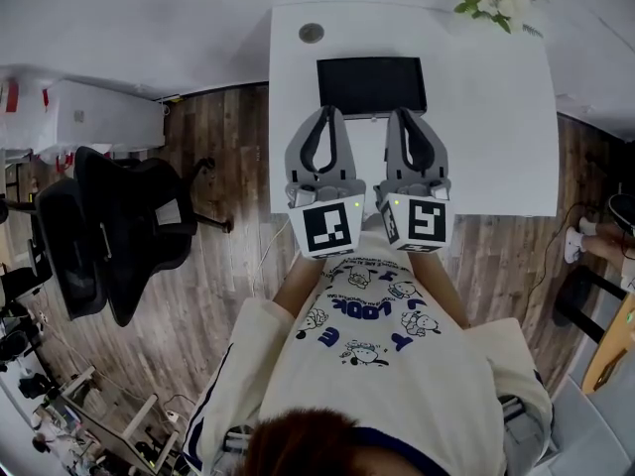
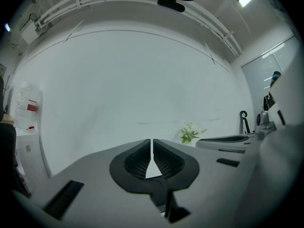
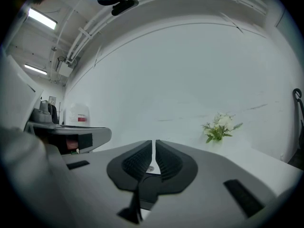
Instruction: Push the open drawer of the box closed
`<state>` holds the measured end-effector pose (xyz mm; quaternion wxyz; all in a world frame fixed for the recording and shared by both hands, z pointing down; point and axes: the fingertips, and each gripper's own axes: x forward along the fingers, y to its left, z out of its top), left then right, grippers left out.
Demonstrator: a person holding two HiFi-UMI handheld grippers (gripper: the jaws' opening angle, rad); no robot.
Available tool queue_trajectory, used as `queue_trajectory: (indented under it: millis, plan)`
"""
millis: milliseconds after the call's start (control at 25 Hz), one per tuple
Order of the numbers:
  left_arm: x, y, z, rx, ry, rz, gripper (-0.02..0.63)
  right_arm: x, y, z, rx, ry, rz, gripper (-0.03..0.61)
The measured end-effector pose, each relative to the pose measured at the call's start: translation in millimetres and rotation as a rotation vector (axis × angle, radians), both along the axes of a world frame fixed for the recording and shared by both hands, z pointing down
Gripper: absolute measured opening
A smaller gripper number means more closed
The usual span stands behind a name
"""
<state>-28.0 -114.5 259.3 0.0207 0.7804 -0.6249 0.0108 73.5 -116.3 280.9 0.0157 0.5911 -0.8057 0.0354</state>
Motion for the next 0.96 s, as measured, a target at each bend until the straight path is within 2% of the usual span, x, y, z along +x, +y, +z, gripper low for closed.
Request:
queue_trajectory:
  millis: [960]
  plan:
    - [4.1, 7.9, -3.0, 0.015, 0.021, 0.005, 0.026, -8.1, 8.9, 0.0, 0.0, 0.007, -0.024, 0.041]
